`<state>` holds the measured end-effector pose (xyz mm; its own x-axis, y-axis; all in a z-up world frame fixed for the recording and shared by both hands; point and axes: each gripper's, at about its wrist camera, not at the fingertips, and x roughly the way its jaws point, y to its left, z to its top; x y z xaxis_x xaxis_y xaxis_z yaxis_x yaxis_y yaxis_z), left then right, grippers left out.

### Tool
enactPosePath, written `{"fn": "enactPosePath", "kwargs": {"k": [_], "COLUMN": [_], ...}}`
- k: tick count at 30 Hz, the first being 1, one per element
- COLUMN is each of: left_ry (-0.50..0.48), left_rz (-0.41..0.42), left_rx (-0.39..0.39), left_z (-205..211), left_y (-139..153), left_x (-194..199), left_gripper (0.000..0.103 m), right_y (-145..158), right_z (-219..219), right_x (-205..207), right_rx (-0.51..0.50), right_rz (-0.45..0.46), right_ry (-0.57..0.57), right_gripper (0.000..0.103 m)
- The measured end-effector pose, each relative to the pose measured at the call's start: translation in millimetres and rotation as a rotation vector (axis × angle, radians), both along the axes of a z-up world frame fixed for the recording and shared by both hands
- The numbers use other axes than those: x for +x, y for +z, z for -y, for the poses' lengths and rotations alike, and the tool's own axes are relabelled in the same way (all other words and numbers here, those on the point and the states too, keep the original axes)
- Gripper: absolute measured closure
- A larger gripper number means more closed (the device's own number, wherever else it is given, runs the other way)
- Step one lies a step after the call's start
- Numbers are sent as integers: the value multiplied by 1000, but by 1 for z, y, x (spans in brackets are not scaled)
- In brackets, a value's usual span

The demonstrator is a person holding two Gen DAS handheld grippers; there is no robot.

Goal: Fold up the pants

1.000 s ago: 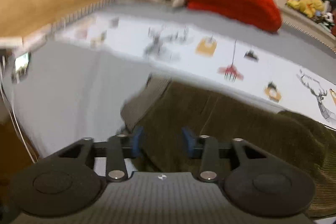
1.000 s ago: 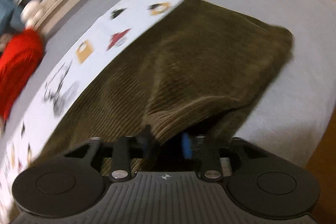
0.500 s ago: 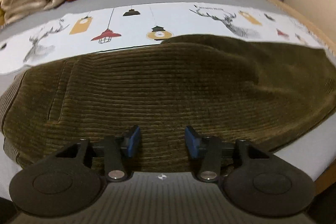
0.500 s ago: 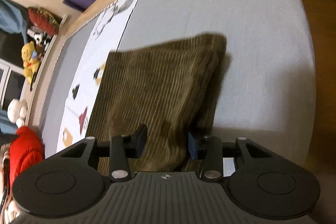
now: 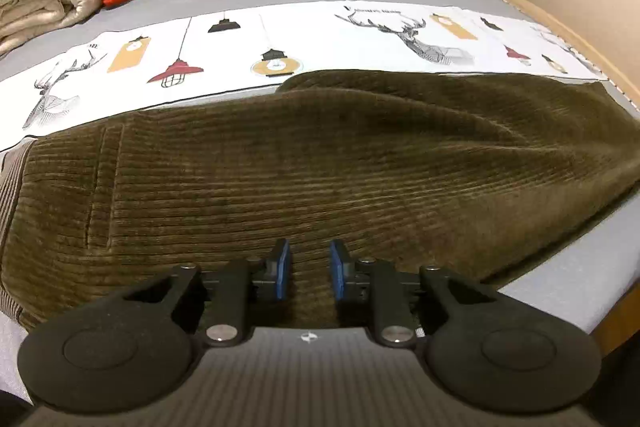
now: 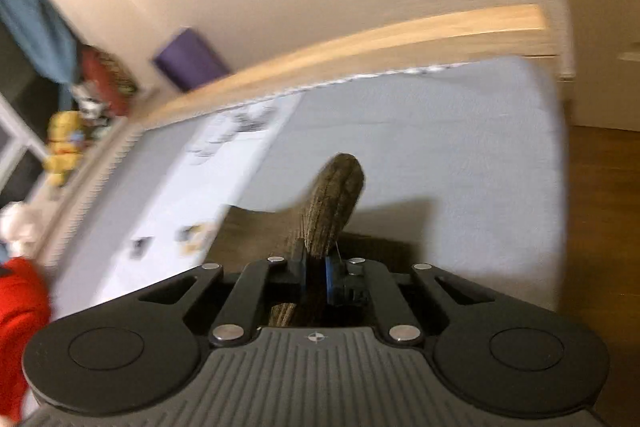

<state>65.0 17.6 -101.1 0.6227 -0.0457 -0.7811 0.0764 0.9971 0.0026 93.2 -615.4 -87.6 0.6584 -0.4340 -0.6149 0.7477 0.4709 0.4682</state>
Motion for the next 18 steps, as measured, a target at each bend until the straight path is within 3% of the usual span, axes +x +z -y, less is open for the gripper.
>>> {"fn": "enactPosePath", "kwargs": {"k": [2, 4, 6, 8, 10, 13, 18], "left_ry": [-1, 11, 31, 56, 107, 115, 119], "left_rz": [-39, -53, -12, 0, -128, -176, -169], "left_rx": [17, 12, -19, -29, 44, 86, 101], "left_z": [0, -3, -9, -14, -17, -16, -13], "left_y": [-6, -8, 1, 6, -9, -4, 4], "left_x": [1, 1, 0, 0, 6, 0, -9], "left_gripper": [81, 81, 81, 77, 73, 71, 72], "right_y": [-20, -34, -27, -21, -24, -32, -34], "right_z": [12, 20, 19, 17, 17, 22, 15], "right_x": [5, 6, 6, 8, 7, 1, 14], "right_rx": [80, 163, 109, 75, 83, 130, 84], "right_rz": [-126, -148, -159, -181, -201, -201, -226], "right_ry": [-37, -36, -35, -25, -48, -77, -24], "right_gripper": [92, 83, 76, 50, 48, 47, 30]}}
